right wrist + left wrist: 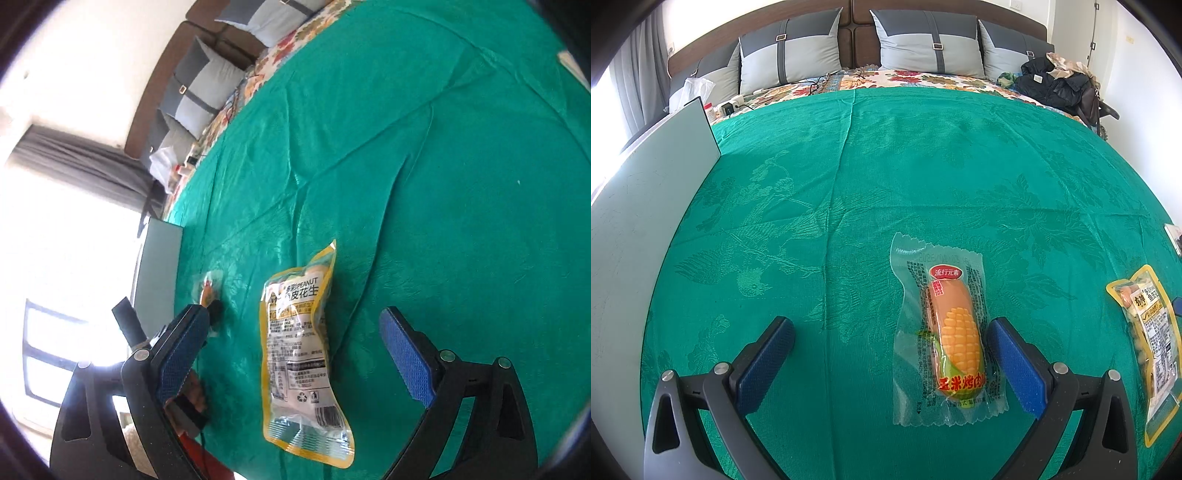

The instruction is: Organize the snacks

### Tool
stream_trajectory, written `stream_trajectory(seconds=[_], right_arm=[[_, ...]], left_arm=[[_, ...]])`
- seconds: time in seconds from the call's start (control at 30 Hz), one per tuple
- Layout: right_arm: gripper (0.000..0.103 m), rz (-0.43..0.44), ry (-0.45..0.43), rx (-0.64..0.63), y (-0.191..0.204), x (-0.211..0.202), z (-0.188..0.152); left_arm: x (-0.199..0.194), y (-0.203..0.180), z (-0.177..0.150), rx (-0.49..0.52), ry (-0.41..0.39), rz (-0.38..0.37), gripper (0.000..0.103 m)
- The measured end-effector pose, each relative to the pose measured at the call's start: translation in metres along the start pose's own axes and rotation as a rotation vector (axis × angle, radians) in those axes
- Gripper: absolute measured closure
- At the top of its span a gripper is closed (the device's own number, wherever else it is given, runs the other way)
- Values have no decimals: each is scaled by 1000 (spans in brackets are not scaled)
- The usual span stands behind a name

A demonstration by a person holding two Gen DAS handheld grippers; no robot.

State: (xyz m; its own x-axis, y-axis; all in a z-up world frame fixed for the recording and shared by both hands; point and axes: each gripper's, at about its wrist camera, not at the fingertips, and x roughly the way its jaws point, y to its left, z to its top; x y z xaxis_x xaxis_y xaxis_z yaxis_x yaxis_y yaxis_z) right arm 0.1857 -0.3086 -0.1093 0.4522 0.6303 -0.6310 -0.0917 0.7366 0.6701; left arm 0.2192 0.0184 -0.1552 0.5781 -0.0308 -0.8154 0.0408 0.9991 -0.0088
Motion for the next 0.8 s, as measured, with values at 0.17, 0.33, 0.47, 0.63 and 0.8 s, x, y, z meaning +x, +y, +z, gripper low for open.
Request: stream_trajectory(seconds=[0.17,0.33,0.47,0.63,0.8], right_arm=[[6,-131,152,-157,32,35,-18],[6,-450,138,-428,74,67,-46],[7,-571,121,-563,88,81,-65],[7,-577,120,-518,84,79,-61],[6,-585,126,-495,84,82,-59]], left_arm=[[0,0,0,0,0,0,0],[0,0,0,1,1,2,0],[3,-3,8,3,74,2,0],[5,-9,14,21,183,-7,0],[0,-11,5,29,157,-11,0]])
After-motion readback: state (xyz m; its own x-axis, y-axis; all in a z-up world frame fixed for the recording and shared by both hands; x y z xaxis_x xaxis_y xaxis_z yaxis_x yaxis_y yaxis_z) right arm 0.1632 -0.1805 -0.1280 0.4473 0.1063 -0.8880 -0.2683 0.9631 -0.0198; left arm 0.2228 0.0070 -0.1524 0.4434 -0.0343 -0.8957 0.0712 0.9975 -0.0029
